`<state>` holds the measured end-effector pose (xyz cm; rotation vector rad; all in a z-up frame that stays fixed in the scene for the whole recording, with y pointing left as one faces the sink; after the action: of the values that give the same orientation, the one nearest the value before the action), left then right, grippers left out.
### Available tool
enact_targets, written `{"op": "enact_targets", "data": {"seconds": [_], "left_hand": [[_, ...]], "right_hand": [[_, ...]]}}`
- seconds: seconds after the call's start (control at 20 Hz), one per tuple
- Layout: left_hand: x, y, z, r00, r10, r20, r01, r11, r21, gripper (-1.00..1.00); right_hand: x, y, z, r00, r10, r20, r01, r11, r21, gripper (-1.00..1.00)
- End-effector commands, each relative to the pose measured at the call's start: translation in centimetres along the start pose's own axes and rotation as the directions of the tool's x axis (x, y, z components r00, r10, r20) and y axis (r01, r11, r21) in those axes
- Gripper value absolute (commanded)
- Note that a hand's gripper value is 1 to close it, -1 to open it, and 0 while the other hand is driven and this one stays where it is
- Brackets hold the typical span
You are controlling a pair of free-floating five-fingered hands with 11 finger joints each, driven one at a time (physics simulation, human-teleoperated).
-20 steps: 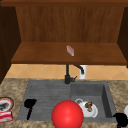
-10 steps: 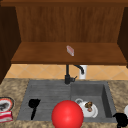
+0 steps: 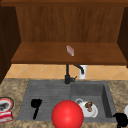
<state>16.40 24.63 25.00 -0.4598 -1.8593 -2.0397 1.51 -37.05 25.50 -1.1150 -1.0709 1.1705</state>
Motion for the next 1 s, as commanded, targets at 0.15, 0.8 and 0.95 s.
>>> {"op": "enact_targets", "data": {"seconds": [0.15,0.8,0.95], "left_hand": [[0.5,-1.4,-1.6,0.9988,0.011,-0.047,-0.011,0.9999,0.006,-1.00],[8.6,-4.2,-3.5,0.9994,-0.032,-0.015,0.032,0.9994,-0.013,-1.00],[8.3,-3.7,-3.5,0.9995,-0.028,-0.011,0.028,0.9996,-0.005,-1.00]], "right_hand": [[0.0,0.0,0.0,1.000,0.000,0.000,0.000,1.000,0.000,0.00],[0.0,0.0,0.0,1.000,0.000,0.000,0.000,1.000,0.000,0.00],[0.0,0.0,0.0,1.000,0.000,0.000,0.000,1.000,0.000,0.00]]}}
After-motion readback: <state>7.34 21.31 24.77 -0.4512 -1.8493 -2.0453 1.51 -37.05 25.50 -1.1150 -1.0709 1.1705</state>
